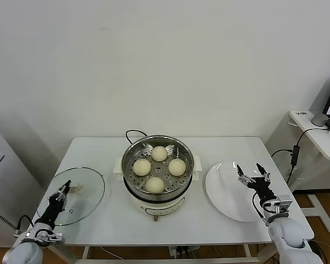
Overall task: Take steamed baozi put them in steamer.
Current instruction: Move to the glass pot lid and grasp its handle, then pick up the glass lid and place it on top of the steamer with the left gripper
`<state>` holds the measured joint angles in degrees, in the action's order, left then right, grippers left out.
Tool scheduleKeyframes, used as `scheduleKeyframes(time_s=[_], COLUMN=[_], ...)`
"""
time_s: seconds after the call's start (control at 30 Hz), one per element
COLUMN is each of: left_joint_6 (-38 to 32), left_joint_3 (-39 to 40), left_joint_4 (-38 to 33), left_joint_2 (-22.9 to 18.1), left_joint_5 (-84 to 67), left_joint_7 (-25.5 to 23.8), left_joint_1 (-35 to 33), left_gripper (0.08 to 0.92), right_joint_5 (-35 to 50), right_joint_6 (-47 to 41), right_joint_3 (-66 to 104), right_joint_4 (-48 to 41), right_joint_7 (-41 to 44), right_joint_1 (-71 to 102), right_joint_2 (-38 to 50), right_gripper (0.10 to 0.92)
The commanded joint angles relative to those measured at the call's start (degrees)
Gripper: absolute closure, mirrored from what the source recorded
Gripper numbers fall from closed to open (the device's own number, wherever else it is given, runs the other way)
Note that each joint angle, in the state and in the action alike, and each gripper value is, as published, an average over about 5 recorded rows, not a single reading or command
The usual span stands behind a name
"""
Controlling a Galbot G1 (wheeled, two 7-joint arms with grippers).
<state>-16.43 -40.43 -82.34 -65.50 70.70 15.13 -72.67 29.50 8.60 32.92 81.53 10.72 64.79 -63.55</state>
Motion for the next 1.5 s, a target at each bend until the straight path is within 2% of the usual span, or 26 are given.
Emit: scheduleKeyframes(time_s=[0.03, 0.17, 0.43, 0.6, 0.77, 1.03, 1.27, 1.5], left_joint_6=[1.0, 4.3, 17.5, 25.0, 34.1, 46.5, 46.9, 46.9], left_joint_3=[-0.9, -0.5, 3.3, 7.1, 13.3, 25.3, 33.6, 38.4], left_joint_4=[-9.5, -12.7, -24.5, -32.2, -36.7, -40.0, -38.7, -36.3], left_joint_2=[3.6, 6.5, 12.7, 14.2, 15.2, 14.0, 10.1, 6.7], left_joint_5=[-5.6, -10.5, -18.1, -19.7, -17.9, -11.8, -7.4, -4.1], left_joint_7=[-2.9, -6.5, -15.3, -21.1, -23.6, -26.0, -26.8, -26.8], left_joint_1=[-0.5, -0.4, -0.7, -0.4, 1.1, 6.6, 12.0, 15.0], left_gripper=[0.895, 0.895, 0.895, 0.895, 0.895, 0.895, 0.895, 0.895], right_joint_5=[0.3, 0.4, -0.5, -0.8, -0.8, -1.0, -1.2, -1.3], right_joint_6=[-0.2, -0.3, -1.5, -2.1, -2.1, -2.1, -2.1, -2.2], right_joint_3=[0.2, 0.4, 0.5, 0.4, 0.2, 0.0, -0.2, -0.2], right_joint_4=[0.5, 0.9, 1.0, 0.9, 0.8, 0.4, 0.5, 0.4], right_joint_7=[-0.1, -0.1, -0.1, 0.2, 0.3, 0.3, 0.2, 0.2], right_joint_1=[-0.1, -0.1, 0.1, -0.2, -0.5, -1.1, -1.1, -1.0], right_joint_2=[0.2, 0.4, 0.9, 1.3, 1.5, 1.5, 1.3, 1.3], right_gripper=[0.203, 0.203, 0.203, 0.203, 0.203, 0.203, 0.203, 0.203])
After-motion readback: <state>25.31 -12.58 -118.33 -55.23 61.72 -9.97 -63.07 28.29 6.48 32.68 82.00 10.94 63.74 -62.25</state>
